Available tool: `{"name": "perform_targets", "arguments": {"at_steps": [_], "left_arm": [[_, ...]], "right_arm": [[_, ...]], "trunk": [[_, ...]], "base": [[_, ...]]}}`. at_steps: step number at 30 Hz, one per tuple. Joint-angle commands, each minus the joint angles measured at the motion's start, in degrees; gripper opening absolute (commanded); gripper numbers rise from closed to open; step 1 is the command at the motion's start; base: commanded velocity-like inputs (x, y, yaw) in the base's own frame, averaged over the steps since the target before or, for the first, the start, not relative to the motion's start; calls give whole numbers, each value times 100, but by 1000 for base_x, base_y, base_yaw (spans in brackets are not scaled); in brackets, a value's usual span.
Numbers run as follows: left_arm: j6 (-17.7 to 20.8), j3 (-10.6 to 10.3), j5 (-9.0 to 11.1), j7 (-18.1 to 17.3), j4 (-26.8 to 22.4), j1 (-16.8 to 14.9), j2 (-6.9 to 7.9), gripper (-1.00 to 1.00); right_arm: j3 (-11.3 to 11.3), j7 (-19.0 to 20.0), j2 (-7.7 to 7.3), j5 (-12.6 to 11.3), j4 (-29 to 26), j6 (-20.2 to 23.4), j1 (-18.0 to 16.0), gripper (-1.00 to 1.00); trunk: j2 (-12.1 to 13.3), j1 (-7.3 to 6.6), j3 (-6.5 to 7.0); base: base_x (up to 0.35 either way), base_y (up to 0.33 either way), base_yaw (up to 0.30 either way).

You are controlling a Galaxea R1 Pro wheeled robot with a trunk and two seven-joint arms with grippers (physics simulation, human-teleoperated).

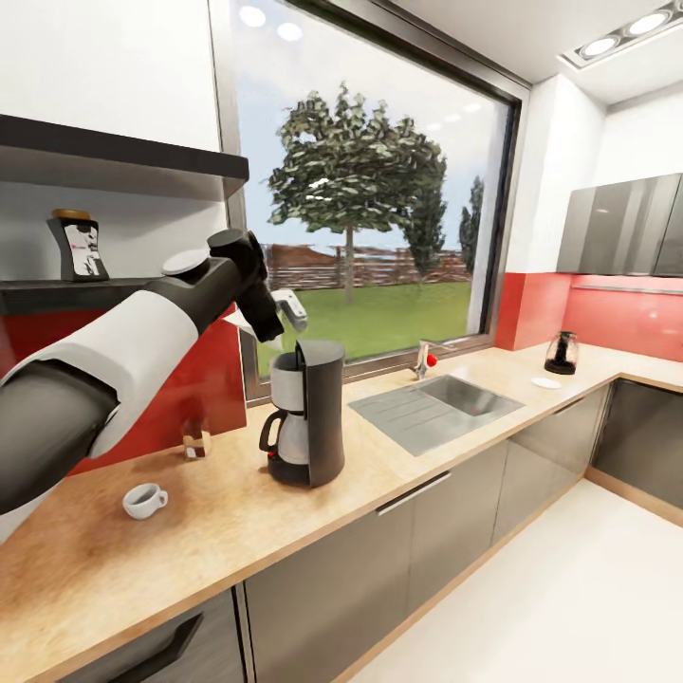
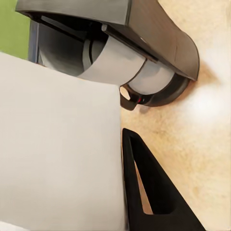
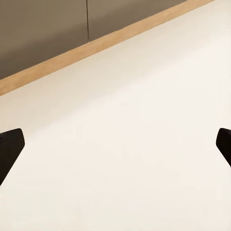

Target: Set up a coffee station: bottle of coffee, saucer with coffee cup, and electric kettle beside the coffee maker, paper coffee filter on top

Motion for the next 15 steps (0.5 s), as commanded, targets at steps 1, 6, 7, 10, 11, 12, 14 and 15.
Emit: {"name": "perform_targets", "arguments": {"at_steps": [1,6,7,10,11,12,14,15], "left_arm": [[23,-10,-43,-46,-8,-2,0,-100],[13,-24,-37,-74,-17,-2,-3,-100],[12,-26,-33,-78,-18,1,-5,-100],[7,-29,-29,-82,-18,3,-11,-100],[5,-29,-28,-82,-19,3,-13,-100],[-17,-29,-27,-83,-18,4,-14,-100],[-99,-30,-27,-83,-17,4,-16,-100],[-175,-30,-27,-85,-16,5,-16,-100]], "right_arm": [[-5,-2,1,6,4,-18,-1,100],[-5,-2,0,6,5,-18,-1,100],[-5,-2,0,6,5,-18,-1,100],[-5,-2,0,7,5,-18,-1,100],[-5,-2,0,7,5,-18,-1,100],[-5,-2,0,7,5,-18,-1,100],[-5,-2,0,6,5,-18,-1,100],[-5,-2,2,6,2,-18,-1,100]], "trunk": [[-4,2,-3],[-4,2,-3],[-4,2,-3],[-4,2,-3],[-4,2,-3],[-4,2,-3],[-4,2,-3],[-4,2,-3]], "base": [[0,0,0],[0,0,0],[0,0,0],[0,0,0],[0,0,0],[0,0,0],[0,0,0],[0,0,0]]}}
